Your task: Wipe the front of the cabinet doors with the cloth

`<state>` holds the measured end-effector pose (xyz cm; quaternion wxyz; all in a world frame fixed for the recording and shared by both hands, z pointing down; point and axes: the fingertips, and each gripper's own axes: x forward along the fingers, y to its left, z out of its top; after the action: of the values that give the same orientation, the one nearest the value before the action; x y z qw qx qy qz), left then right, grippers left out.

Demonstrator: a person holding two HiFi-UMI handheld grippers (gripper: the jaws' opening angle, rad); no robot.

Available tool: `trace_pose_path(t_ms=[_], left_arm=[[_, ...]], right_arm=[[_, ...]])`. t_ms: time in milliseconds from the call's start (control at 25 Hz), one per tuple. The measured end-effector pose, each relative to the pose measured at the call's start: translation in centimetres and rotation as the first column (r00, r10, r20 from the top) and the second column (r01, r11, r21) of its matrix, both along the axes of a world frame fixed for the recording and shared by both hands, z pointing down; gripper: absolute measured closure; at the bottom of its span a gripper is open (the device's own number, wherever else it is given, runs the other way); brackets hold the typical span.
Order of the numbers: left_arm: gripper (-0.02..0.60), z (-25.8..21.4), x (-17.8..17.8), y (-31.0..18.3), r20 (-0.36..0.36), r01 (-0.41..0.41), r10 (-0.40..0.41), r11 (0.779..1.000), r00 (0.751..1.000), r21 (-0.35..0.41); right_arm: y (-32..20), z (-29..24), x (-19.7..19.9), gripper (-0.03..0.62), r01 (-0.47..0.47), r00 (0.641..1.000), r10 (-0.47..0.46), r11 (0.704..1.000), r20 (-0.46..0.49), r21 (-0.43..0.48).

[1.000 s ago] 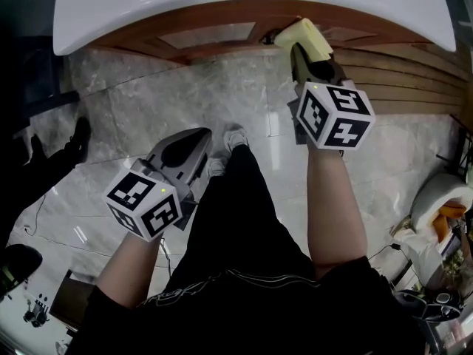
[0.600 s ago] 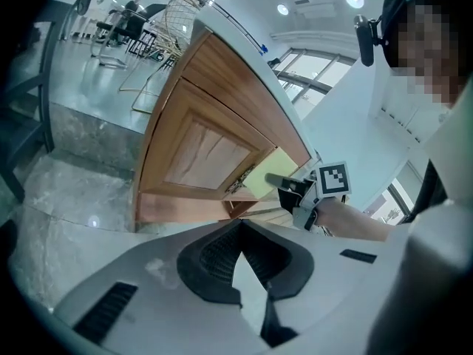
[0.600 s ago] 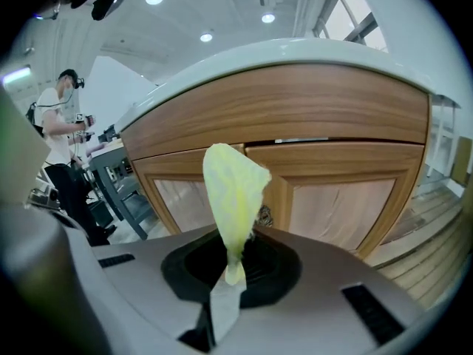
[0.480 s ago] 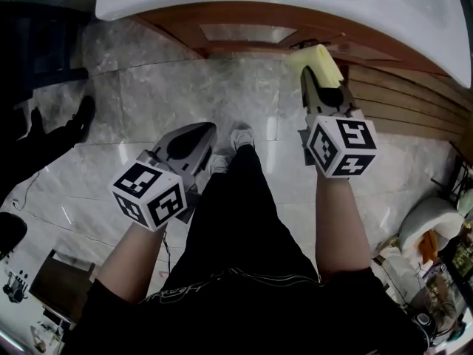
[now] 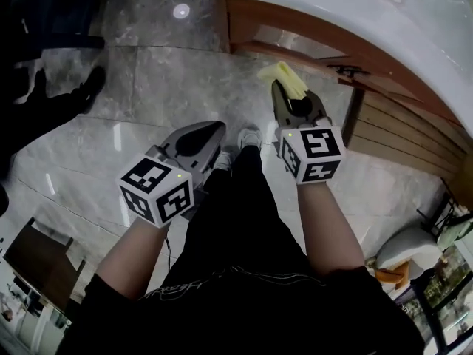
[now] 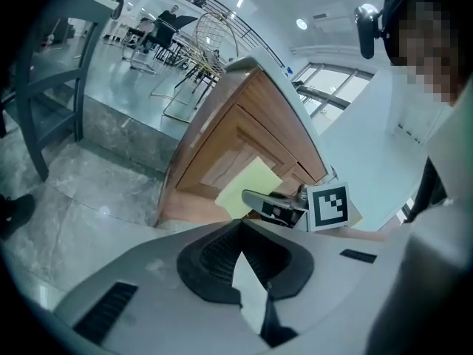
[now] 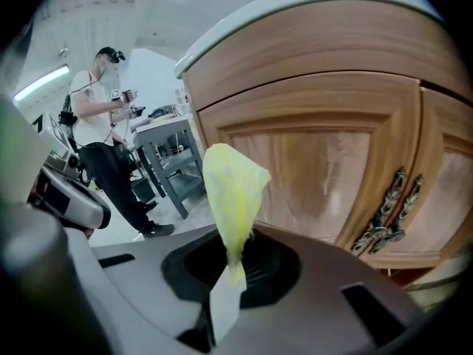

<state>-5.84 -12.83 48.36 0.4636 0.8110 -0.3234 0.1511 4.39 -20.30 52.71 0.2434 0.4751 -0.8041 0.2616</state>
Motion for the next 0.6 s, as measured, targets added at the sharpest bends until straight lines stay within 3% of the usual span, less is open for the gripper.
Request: trace_pose_path(t_ms=[320, 600], left_arm=[[0.575, 1.1, -4.8, -0.2, 0.006, 0.102, -0.101, 0.995, 0.995, -0.02], [0.575, 1.7, -6.5, 0.1, -0.002, 0.173, -0.174, 0.984, 0.985, -0.042]], right_arm=[[-2.8, 1.1, -6.6, 0.554, 0.121, 0.993, -0.119, 0.99, -0.027, 0.071], [-5.6, 1.6, -9.4, 0.554, 0.151, 0.988, -0.147, 0.983, -0.047, 0.101]])
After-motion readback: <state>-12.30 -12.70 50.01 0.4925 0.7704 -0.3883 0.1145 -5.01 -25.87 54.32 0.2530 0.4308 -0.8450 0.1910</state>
